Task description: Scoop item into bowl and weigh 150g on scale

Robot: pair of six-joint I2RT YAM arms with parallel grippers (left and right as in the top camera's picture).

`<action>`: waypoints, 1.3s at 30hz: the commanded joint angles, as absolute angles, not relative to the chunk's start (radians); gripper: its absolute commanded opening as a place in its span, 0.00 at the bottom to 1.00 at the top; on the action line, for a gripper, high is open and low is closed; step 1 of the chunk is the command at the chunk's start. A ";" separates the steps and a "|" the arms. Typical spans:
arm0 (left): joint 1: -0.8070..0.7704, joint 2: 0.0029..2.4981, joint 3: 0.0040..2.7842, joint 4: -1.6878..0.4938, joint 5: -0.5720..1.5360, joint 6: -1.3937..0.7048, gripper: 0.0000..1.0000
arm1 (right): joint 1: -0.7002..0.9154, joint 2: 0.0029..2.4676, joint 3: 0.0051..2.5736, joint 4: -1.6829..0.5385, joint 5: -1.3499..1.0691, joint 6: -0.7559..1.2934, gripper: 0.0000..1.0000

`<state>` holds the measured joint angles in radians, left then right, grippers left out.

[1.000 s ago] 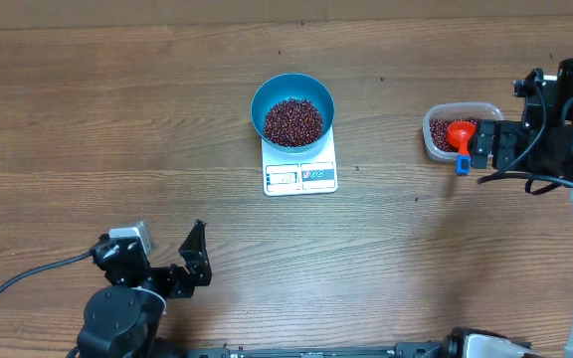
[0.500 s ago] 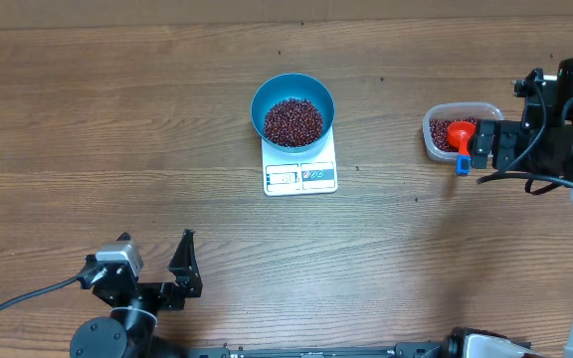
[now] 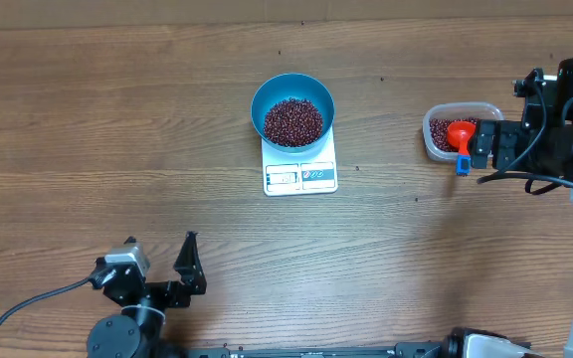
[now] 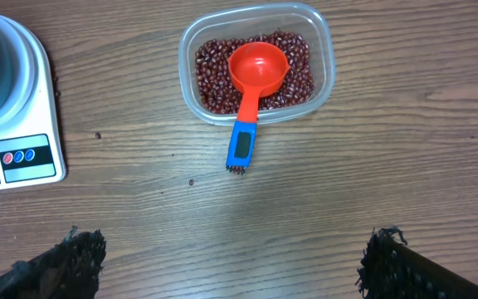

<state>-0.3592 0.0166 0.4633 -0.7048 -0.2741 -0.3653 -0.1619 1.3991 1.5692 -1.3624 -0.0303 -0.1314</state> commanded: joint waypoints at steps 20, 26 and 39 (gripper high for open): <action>-0.354 0.004 0.197 -0.408 -0.103 -0.202 0.99 | -0.158 1.399 1.591 -1.360 -0.039 -0.133 1.00; -0.354 0.004 0.077 -0.245 -0.052 -0.206 0.99 | -0.158 1.399 1.591 -1.360 -0.039 -0.133 1.00; -0.353 0.011 0.060 -0.204 -0.051 -0.126 1.00 | -0.158 1.399 1.591 -1.360 -0.039 -0.133 1.00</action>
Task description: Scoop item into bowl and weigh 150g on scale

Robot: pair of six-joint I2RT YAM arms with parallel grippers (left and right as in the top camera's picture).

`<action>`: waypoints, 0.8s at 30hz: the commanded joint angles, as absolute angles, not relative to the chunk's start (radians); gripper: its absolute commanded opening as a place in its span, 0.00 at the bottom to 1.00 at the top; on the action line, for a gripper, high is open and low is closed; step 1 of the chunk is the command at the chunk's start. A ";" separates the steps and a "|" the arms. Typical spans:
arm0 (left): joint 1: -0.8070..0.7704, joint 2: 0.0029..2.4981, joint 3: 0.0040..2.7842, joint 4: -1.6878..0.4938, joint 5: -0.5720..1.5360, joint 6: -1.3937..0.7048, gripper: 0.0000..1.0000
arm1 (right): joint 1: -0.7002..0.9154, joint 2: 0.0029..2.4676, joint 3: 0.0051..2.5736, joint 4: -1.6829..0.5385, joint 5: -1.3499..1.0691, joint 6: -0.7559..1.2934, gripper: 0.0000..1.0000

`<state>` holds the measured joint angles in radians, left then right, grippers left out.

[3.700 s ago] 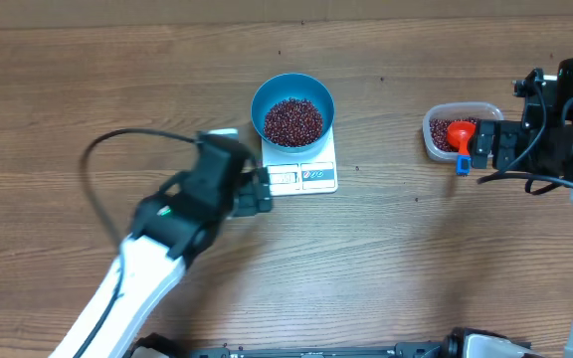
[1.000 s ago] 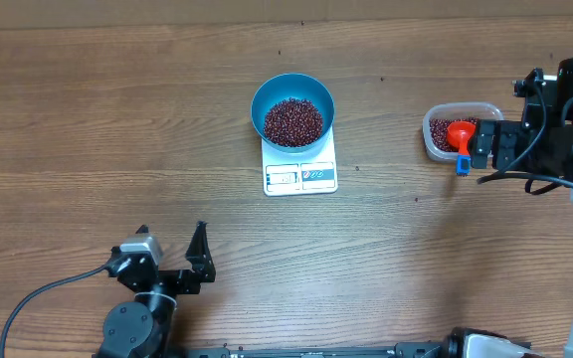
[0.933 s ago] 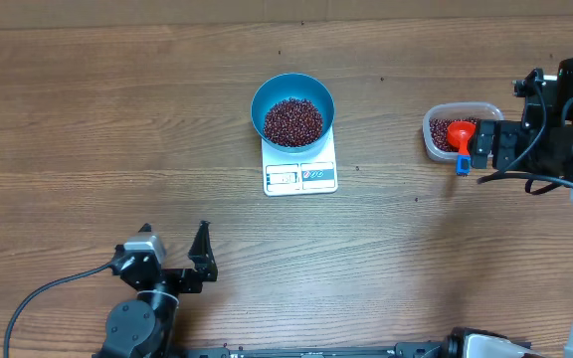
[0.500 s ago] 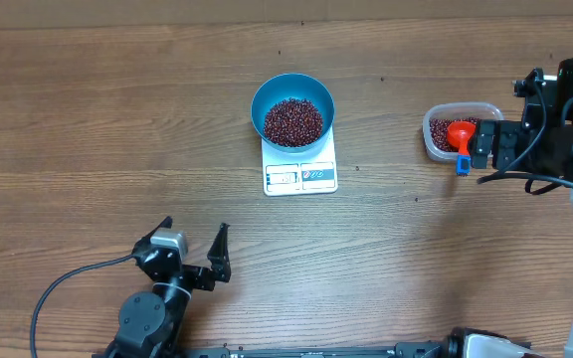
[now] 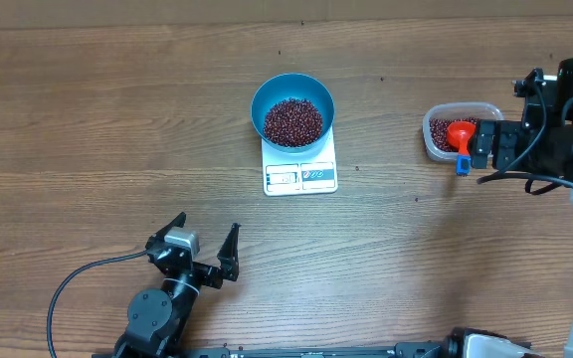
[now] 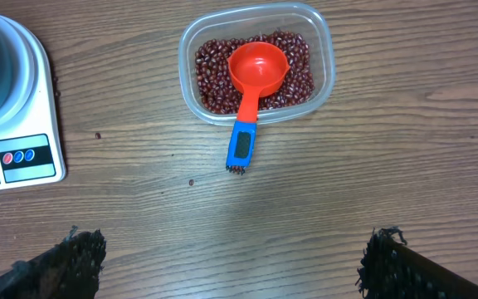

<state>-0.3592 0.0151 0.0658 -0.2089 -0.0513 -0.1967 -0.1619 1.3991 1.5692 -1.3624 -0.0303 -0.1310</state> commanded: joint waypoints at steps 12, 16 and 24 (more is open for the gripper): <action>-0.353 0.078 0.060 -0.192 -0.154 -0.089 1.00 | -0.158 1.399 1.591 -1.360 -0.039 -0.133 1.00; -0.353 0.078 0.060 -0.172 -0.190 -0.088 1.00 | -0.158 1.399 1.591 -1.360 -0.039 -0.133 1.00; -0.352 0.078 0.060 -0.119 -0.244 -0.038 1.00 | -0.158 1.399 1.591 -1.360 -0.039 -0.133 1.00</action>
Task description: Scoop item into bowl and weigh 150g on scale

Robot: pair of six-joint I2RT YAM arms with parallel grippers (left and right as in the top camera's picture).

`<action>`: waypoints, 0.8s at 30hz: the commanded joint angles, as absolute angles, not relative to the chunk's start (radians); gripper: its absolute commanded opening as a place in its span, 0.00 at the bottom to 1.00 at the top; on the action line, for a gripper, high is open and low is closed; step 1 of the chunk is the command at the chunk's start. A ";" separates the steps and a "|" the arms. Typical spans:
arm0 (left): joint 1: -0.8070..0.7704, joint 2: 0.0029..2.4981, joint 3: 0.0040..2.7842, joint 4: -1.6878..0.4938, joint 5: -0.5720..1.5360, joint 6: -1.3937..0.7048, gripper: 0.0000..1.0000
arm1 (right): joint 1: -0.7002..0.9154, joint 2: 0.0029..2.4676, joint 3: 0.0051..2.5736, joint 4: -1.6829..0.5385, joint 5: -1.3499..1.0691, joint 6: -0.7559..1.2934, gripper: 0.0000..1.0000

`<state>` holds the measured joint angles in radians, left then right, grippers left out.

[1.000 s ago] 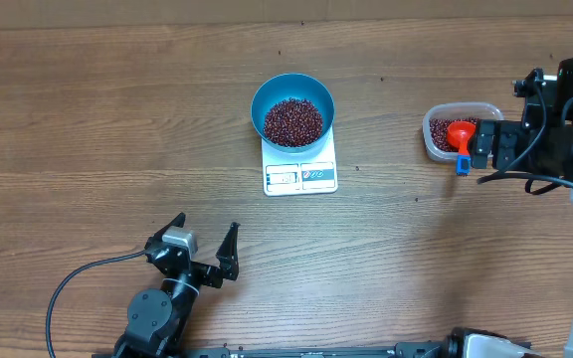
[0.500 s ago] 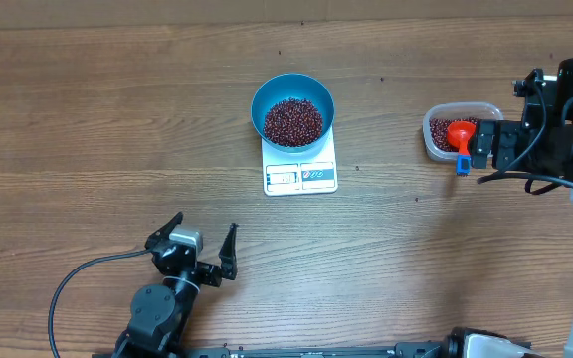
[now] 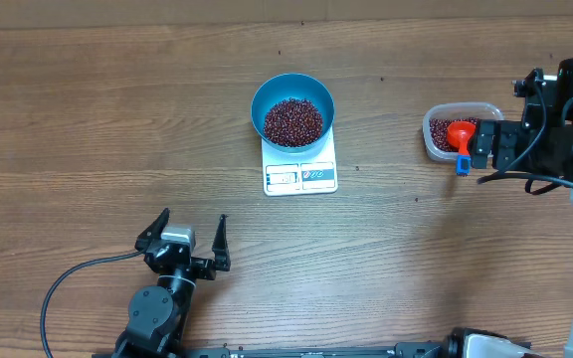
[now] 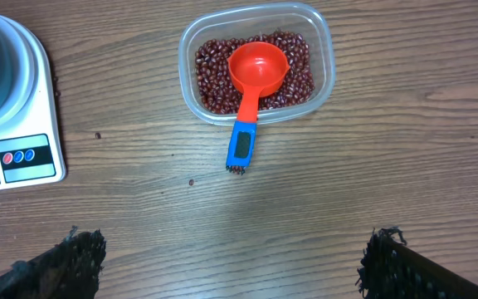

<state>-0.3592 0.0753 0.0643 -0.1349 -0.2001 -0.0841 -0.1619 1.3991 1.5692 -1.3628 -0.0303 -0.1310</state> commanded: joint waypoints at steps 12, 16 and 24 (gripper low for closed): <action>-0.310 0.078 0.060 -0.104 -0.297 0.004 1.00 | -0.158 1.399 1.591 -1.360 -0.039 -0.133 1.00; -0.299 0.078 0.060 -0.085 -0.235 0.004 1.00 | -0.158 1.399 1.591 -1.360 -0.039 -0.133 1.00; -0.260 0.078 0.060 -0.056 -0.400 0.076 0.99 | -0.158 1.399 1.591 -1.360 -0.039 -0.133 1.00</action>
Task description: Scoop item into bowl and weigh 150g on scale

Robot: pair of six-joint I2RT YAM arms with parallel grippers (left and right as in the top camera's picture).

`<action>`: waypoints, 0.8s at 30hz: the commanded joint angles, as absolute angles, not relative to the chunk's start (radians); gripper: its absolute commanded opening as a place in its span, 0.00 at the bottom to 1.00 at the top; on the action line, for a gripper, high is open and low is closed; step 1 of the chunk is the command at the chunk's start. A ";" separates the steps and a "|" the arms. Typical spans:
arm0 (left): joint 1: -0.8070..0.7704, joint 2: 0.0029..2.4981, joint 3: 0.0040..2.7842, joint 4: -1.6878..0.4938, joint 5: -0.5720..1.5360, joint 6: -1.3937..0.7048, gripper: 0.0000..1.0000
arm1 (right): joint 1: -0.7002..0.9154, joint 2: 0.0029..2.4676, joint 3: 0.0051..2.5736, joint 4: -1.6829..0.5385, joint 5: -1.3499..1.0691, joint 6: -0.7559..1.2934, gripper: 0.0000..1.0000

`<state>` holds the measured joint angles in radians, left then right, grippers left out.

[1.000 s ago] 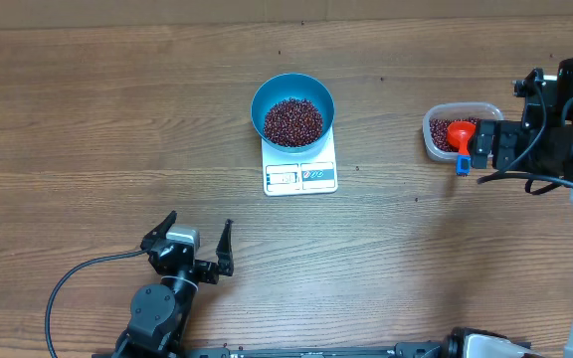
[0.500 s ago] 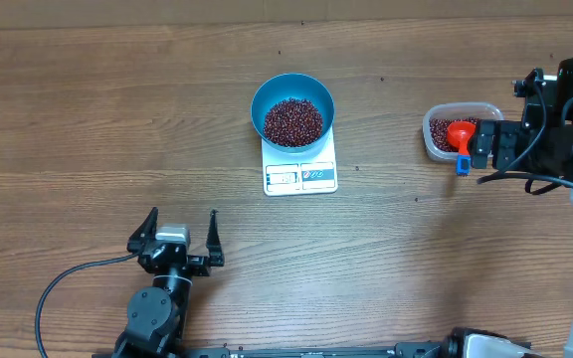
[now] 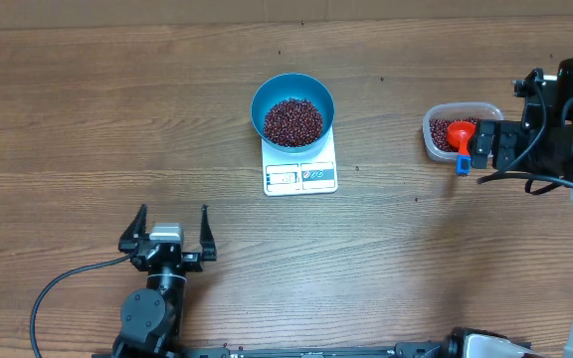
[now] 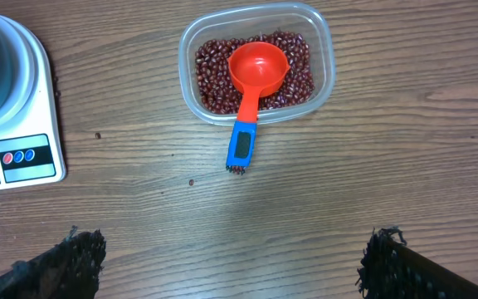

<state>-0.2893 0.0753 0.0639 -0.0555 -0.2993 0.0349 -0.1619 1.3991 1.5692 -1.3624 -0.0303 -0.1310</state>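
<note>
A blue bowl (image 3: 292,111) of red beans stands on the white scale (image 3: 300,175) at the table's middle. At the right, a clear tub (image 4: 256,62) holds more beans, and the red scoop (image 4: 257,66) lies in it with its blue handle (image 4: 241,143) over the rim onto the wood. My right gripper (image 4: 226,257) hangs open above bare wood just short of the handle; only its two dark fingertips show. My left gripper (image 3: 171,232) is open near the front left, empty.
The scale's display and buttons (image 4: 15,156) face the front. A few stray beans (image 4: 192,182) lie on the wood between scale and tub. The left arm's cable (image 3: 63,283) trails toward the front edge.
My left gripper has shifted a little to the left and turned so its fingers point straight back. The right arm, scoop, tub and bowl are as they were.
At first my left gripper was open at the front left, angled. Then it stood further right, then back toward the left, and now further left again, always open and empty. The right gripper stayed open above the wood near the scoop throughout.
</note>
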 commanded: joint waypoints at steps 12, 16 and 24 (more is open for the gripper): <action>-0.093 0.078 0.060 -0.055 -0.429 0.146 1.00 | -0.158 1.399 1.591 -1.360 -0.039 -0.133 1.00; -0.040 0.078 0.060 -0.054 -0.411 0.146 1.00 | -0.158 1.399 1.591 -1.360 -0.039 -0.133 1.00; -0.013 0.078 0.060 -0.035 -0.110 0.107 1.00 | -0.158 1.399 1.591 -1.360 -0.039 -0.133 1.00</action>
<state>-0.0189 0.0753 0.0639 -0.0463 -0.2871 0.1303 -0.1619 1.3991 1.5692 -1.3621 -0.0307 -0.1314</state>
